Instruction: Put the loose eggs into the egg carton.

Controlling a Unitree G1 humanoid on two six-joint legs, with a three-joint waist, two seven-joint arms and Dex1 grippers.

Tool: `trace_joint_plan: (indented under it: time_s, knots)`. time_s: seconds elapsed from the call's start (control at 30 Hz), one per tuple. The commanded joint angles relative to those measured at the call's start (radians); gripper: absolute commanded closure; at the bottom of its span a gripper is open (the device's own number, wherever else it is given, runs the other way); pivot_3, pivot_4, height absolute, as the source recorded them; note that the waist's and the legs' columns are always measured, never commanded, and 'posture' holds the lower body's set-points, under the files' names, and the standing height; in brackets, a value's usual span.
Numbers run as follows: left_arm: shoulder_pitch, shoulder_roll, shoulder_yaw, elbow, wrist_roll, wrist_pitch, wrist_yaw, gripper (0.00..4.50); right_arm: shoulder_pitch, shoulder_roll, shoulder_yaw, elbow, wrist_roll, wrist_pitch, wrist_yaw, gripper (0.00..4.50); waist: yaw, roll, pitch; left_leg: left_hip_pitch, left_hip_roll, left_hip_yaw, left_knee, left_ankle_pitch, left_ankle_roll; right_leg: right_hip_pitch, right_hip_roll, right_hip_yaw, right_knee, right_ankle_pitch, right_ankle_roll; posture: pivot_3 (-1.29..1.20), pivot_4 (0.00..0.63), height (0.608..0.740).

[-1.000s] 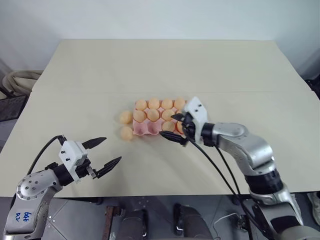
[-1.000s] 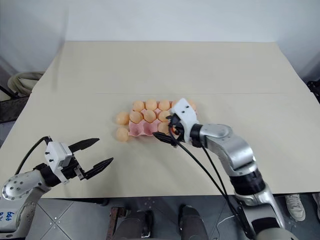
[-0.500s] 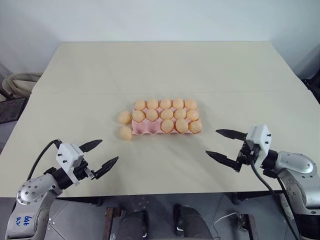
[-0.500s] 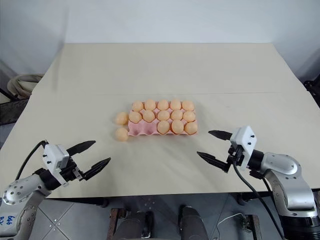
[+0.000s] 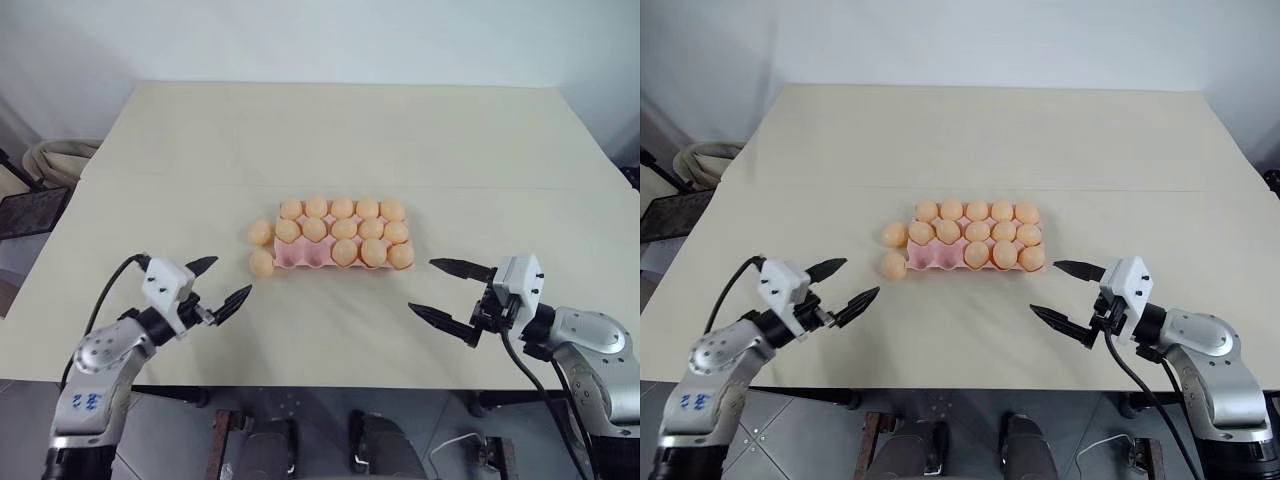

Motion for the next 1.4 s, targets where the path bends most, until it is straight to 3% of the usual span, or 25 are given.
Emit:
trace_joint_plan:
  time_s: [0.03, 0.37, 0.47, 0.63, 0.7, 0.87, 0.97, 1.2, 1.37, 1.4]
  knots:
    - [-0.083, -0.018, -0.076, 0.05, 0.067, 0.033, 0.039, 0.0, 0.012, -0.003, -0.021, -0.058, 0.025, -0.005, -0.02, 0.02, 0.004, 0.0, 0.0, 0.0, 0.0, 0.0, 0.0, 0.0, 0.0, 0.0, 0.0, 0.0, 0.0, 0.0, 0.0, 0.0, 0.15, 0.74]
    - [-0.282, -0.109, -0.185, 0.287, 0.142, -0.015, 0.038, 0.0, 0.038, -0.003, -0.018, -0.157, 0.051, 0.042, -0.087, 0.02, 0.016, 0.0, 0.0, 0.0, 0.0, 0.001, 0.004, 0.001, 0.002, -0.001, 0.0, 0.0, 0.004, 0.0, 0.001, 0.0, 0.15, 0.74]
    - [-0.297, -0.132, -0.188, 0.32, 0.146, -0.027, 0.039, 0.6, 0.054, -0.002, -0.02, -0.176, 0.057, 0.05, -0.103, 0.0, 0.016, 0.0, 0.0, -0.001, 0.0, 0.001, 0.004, 0.001, 0.002, -0.001, 0.0, 0.0, 0.004, 0.0, 0.001, 0.0, 0.15, 0.74]
    - [-0.273, -0.144, -0.183, 0.299, 0.149, -0.053, 0.035, 2.17, 0.063, -0.002, -0.018, -0.183, 0.061, 0.053, -0.123, 0.0, 0.016, 0.0, 0.0, -0.001, 0.0, 0.001, 0.005, 0.001, 0.002, -0.001, 0.0, 0.0, 0.004, 0.001, 0.001, 0.0, 0.15, 0.74]
    - [-0.25, -0.129, -0.16, 0.266, 0.124, -0.07, 0.008, 2.45, 0.061, -0.002, -0.014, -0.18, 0.06, 0.051, -0.127, 0.0, 0.014, 0.0, 0.0, 0.0, 0.0, 0.001, 0.005, 0.001, 0.002, -0.001, 0.0, 0.0, 0.005, 0.001, 0.001, 0.0, 0.15, 0.74]
    - [-0.196, -0.07, -0.092, 0.166, -0.004, -0.101, -0.146, 2.45, 0.058, 0.0, -0.009, -0.169, 0.056, 0.046, -0.132, 0.0, 0.014, 0.0, 0.0, -0.001, 0.001, 0.001, 0.007, 0.001, 0.002, -0.001, 0.0, 0.0, 0.005, 0.0, 0.001, 0.0, 0.15, 0.74]
    - [-0.242, -0.065, -0.116, 0.139, -0.026, -0.083, -0.185, 2.45, 0.052, 0.003, -0.003, -0.163, 0.053, 0.042, -0.135, 0.0, 0.018, 0.0, 0.0, -0.001, 0.001, 0.001, 0.009, -0.001, 0.0, 0.0, 0.0, 0.0, 0.005, 0.0, 0.0, 0.0, 0.15, 0.74]
    - [-0.472, -0.202, -0.253, 0.351, 0.097, -0.124, -0.134, 2.45, 0.036, 0.017, 0.011, -0.163, 0.042, 0.036, -0.159, 0.0, 0.02, 0.0, 0.0, -0.004, 0.0, 0.001, 0.014, 0.0, 0.003, 0.002, 0.0, 0.0, 0.001, 0.005, 0.002, 0.0, 0.15, 0.74]
    - [-0.544, -0.271, -0.272, 0.484, 0.141, -0.174, -0.103, 2.45, 0.05, 0.026, 0.011, -0.197, 0.046, 0.041, -0.186, 0.0, 0.013, 0.0, 0.0, -0.004, 0.002, 0.004, 0.013, 0.001, 0.006, -0.001, 0.002, 0.0, 0.003, 0.006, 0.003, 0.0, 0.15, 0.74]
    - [-0.545, -0.272, -0.267, 0.49, 0.137, -0.17, -0.103, 2.11, 0.056, 0.027, 0.01, -0.207, 0.048, 0.042, -0.192, 0.0, 0.013, 0.0, 0.0, -0.004, 0.003, 0.005, 0.013, 0.0, 0.006, -0.002, 0.003, -0.001, 0.004, 0.006, 0.003, 0.0, 0.15, 0.74]
